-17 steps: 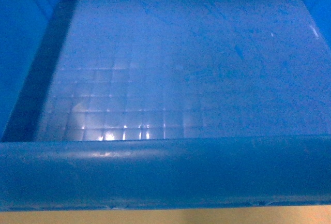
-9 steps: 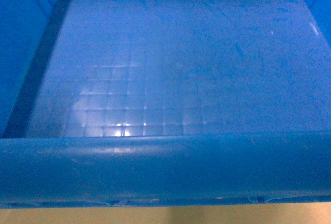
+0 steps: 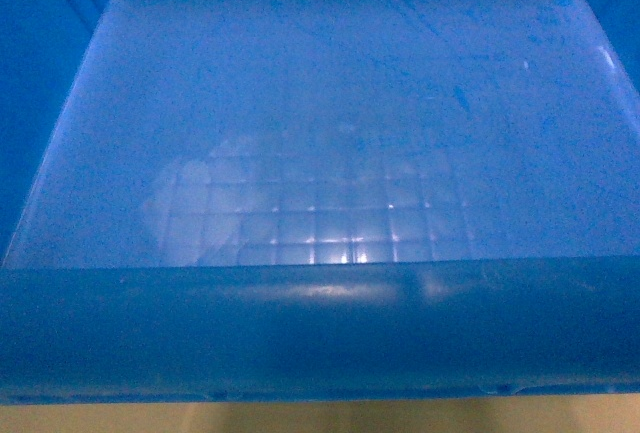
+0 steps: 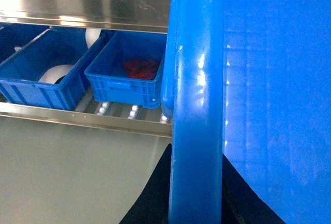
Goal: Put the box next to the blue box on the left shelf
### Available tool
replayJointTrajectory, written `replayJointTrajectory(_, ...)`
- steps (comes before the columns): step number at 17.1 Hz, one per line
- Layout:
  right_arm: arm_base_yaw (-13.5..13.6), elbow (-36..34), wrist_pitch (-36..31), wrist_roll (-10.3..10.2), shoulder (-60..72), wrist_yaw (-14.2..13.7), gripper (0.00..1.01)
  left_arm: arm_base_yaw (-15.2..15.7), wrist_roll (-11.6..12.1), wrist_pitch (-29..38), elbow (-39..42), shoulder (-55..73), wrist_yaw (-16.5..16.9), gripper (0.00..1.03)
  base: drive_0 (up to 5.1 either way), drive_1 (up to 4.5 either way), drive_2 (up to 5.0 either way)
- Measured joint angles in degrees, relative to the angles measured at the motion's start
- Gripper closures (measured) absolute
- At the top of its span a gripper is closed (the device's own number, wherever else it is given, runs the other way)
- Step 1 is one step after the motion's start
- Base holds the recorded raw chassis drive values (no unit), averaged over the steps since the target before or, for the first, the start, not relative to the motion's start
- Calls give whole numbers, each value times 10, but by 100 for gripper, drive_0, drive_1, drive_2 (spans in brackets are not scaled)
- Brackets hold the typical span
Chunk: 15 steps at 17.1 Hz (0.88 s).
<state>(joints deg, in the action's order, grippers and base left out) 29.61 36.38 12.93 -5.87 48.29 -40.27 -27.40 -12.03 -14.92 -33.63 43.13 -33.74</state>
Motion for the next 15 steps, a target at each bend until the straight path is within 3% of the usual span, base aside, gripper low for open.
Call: replayJointTrajectory(15, 0, 0, -1, 0, 0, 0, 85, 0, 0, 0, 0, 0, 0, 92, 0, 0, 0)
